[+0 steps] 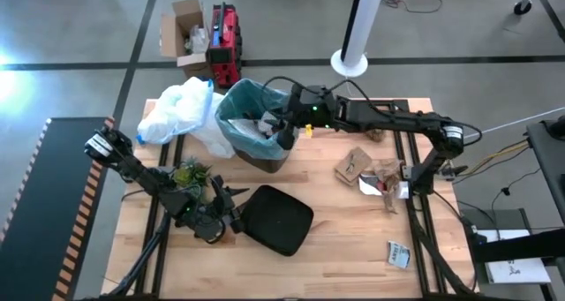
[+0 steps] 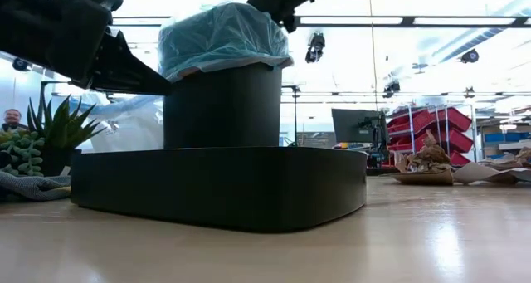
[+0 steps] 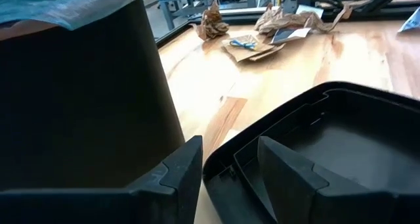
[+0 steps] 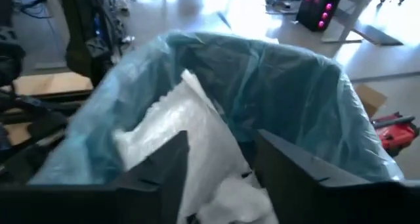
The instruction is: Place trash/remove bag and relplace
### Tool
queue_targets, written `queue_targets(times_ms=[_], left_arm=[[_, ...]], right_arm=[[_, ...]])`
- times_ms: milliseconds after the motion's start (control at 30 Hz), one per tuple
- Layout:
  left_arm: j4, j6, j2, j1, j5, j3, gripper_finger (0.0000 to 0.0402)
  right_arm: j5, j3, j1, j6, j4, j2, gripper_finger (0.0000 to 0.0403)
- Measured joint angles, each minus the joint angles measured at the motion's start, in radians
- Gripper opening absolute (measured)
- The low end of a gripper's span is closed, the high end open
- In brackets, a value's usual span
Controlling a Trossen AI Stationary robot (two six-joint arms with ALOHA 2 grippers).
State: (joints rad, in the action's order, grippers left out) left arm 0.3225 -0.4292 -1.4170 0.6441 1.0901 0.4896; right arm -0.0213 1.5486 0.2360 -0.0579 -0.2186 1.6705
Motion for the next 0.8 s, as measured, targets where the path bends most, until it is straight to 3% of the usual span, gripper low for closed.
queue_targets(times_ms=[133,300,467,633,800], left_arm=[[0.001,0.000,0.000,0.000,0.000,0.000,0.0128],[0.000,-0.018,0.000,0.003,0.000,-0.002,0.0121],[-0.002,-0.019,-0.001,0.002,0.000,-0.008,0.0119],[-0.003,0.001,-0.001,0.002,0.000,-0.008,0.0128],[-0.002,0.005,-0.001,0.002,0.000,-0.008,0.0139]], right_arm=[[-0.022,0.000,0.006,0.006,-0.159,-0.077,0.0219],[-0.259,-0.046,0.017,0.022,-0.392,-0.241,0.0243],[-0.448,-0.188,0.058,0.123,-0.516,-0.424,0.0255],[-0.446,-0.344,0.173,0.201,-0.671,-0.526,0.0262],[-0.433,-0.468,0.295,0.214,-0.789,-0.534,0.0262]])
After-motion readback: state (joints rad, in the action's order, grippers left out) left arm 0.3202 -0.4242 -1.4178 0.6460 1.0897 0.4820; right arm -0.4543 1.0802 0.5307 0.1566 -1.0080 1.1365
